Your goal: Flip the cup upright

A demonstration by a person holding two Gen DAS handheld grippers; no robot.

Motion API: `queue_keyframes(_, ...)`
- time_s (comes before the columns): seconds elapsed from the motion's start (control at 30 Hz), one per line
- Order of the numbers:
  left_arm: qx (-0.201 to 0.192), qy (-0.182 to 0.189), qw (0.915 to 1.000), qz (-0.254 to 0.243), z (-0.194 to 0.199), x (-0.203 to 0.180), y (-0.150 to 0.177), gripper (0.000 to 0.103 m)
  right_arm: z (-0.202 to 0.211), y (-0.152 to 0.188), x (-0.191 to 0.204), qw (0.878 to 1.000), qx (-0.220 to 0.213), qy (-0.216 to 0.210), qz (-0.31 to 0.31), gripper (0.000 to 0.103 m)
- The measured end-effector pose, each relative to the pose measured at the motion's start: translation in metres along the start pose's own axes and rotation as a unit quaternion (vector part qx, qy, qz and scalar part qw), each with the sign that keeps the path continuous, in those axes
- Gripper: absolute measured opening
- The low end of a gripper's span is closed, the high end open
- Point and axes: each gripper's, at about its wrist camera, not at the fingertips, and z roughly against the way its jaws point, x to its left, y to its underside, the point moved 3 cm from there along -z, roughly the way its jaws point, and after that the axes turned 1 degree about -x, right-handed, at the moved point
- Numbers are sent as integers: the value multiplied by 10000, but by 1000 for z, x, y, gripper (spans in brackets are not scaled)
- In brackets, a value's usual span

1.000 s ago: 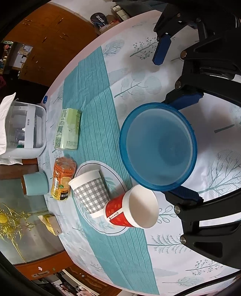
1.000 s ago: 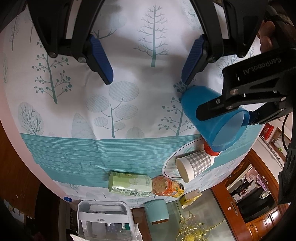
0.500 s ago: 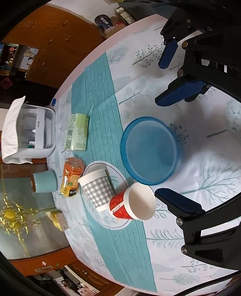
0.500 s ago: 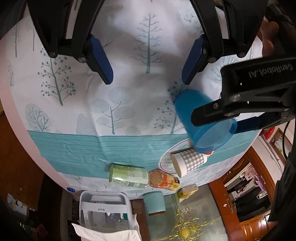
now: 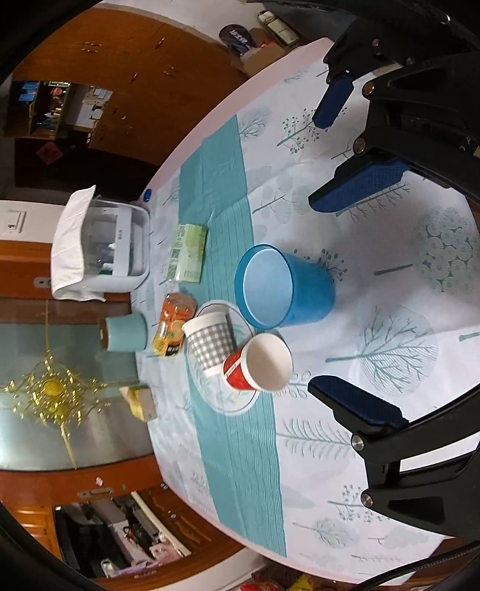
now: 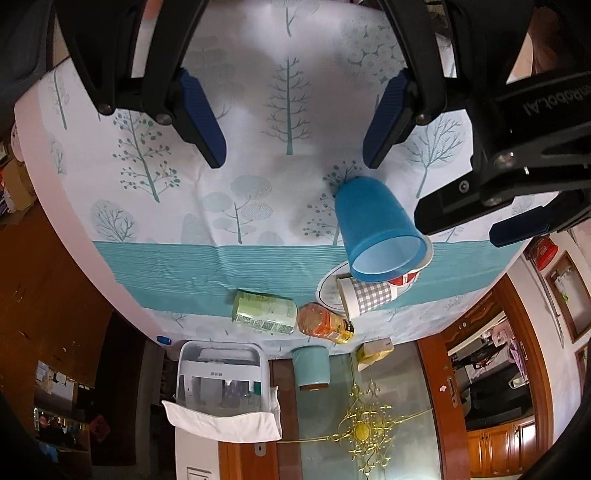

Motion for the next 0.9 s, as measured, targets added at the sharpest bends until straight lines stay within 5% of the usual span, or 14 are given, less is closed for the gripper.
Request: queue_keyframes(0.9,-993,-778,9916,301,75,5,18,89,90,4,2,9925,-1077,517,252,77)
